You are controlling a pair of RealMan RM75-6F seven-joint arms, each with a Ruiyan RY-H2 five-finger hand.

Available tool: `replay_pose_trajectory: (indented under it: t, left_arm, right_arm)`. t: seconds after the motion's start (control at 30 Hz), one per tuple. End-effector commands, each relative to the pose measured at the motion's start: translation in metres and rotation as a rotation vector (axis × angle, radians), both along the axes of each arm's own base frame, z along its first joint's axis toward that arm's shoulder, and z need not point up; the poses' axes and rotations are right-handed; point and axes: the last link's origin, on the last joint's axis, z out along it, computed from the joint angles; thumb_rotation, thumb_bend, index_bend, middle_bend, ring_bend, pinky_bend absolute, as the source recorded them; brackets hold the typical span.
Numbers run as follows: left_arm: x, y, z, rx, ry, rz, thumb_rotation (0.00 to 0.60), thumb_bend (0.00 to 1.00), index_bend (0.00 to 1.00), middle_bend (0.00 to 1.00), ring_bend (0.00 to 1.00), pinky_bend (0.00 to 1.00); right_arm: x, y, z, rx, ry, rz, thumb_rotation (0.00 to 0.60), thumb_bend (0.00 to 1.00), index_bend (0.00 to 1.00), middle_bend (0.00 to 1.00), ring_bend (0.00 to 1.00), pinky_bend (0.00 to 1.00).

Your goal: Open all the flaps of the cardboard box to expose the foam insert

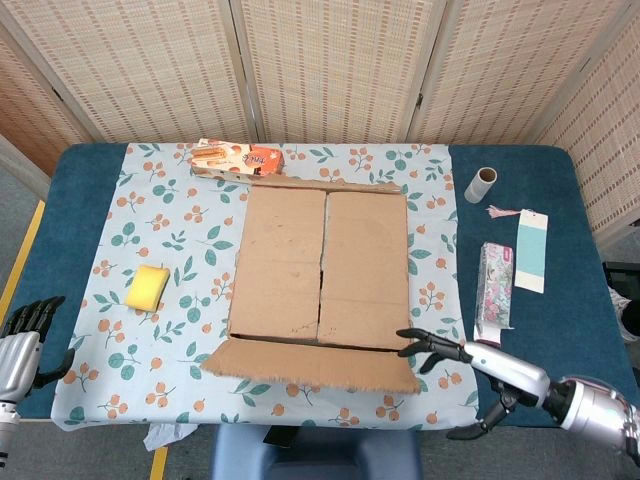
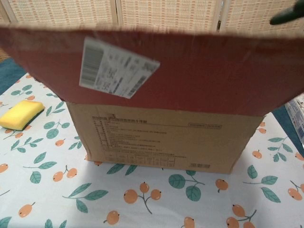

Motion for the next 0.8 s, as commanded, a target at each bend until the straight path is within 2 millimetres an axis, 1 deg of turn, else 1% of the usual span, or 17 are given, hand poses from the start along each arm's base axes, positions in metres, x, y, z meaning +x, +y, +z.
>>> replay_pose_trajectory:
  t: [0.03, 0.1, 0.17, 0.2, 0.3, 0.4, 0.5, 0.6, 0.73, 0.8]
  left_arm:
    - [0.001, 0.000, -0.001, -0.002, 0.003, -0.003, 0.600, 0.47, 0.09, 0.11, 0.04, 0.00]
    - [0.002, -0.001, -0.002, -0.009, 0.008, -0.006, 0.600, 0.47, 0.09, 0.11, 0.04, 0.00]
    - [0.003, -0.001, -0.002, -0.011, 0.008, -0.006, 0.600, 0.47, 0.09, 0.11, 0.04, 0.00]
    - [0.003, -0.002, -0.002, -0.011, 0.007, -0.005, 0.600, 0.47, 0.09, 0.11, 0.04, 0.00]
    - [0.003, -0.002, -0.002, -0.010, 0.001, -0.004, 0.600, 0.47, 0.09, 0.11, 0.04, 0.00]
    - [0.002, -0.002, -0.001, -0.017, -0.001, 0.000, 0.600, 0.47, 0.13, 0.11, 0.04, 0.00]
    - [0.002, -0.003, -0.001, -0.026, -0.005, 0.001, 0.600, 0.47, 0.14, 0.11, 0.04, 0.00]
    - [0.002, -0.003, 0.002, -0.019, -0.019, 0.003, 0.600, 0.47, 0.14, 0.11, 0.04, 0.00]
    - [0.000, -0.004, 0.005, -0.009, -0.028, 0.007, 0.600, 0.48, 0.14, 0.11, 0.04, 0.00]
    - [-0.002, -0.005, 0.006, -0.008, -0.035, 0.016, 0.600, 0.48, 0.13, 0.11, 0.04, 0.00]
  right_arm:
    - [-0.011, 0.024, 0.000, 0.003, 0.030, -0.012, 0.600, 0.21, 0.12, 0.00, 0.10, 0.24]
    - [-0.017, 0.032, 0.000, -0.005, 0.040, -0.012, 0.600, 0.21, 0.12, 0.00, 0.09, 0.24]
    - [-0.020, 0.034, 0.001, -0.025, 0.047, -0.005, 0.600, 0.21, 0.12, 0.00, 0.09, 0.24]
    - [-0.021, 0.033, 0.001, -0.041, 0.057, 0.002, 0.600, 0.21, 0.12, 0.00, 0.09, 0.24]
    - [-0.017, 0.020, 0.001, -0.167, 0.139, 0.065, 0.600, 0.21, 0.12, 0.00, 0.08, 0.21]
    - [-0.003, 0.005, -0.008, -0.332, 0.239, 0.163, 0.600, 0.21, 0.13, 0.00, 0.07, 0.17]
    - [0.018, -0.009, -0.021, -0.451, 0.321, 0.263, 0.600, 0.21, 0.17, 0.00, 0.05, 0.12]
    - [0.039, -0.027, -0.034, -0.530, 0.390, 0.343, 0.600, 0.21, 0.24, 0.00, 0.01, 0.02]
    - [0.066, -0.054, -0.050, -0.623, 0.486, 0.440, 0.599, 0.21, 0.34, 0.00, 0.00, 0.00]
    - [0.076, -0.064, -0.057, -0.652, 0.520, 0.468, 0.584, 0.21, 0.38, 0.00, 0.00, 0.00]
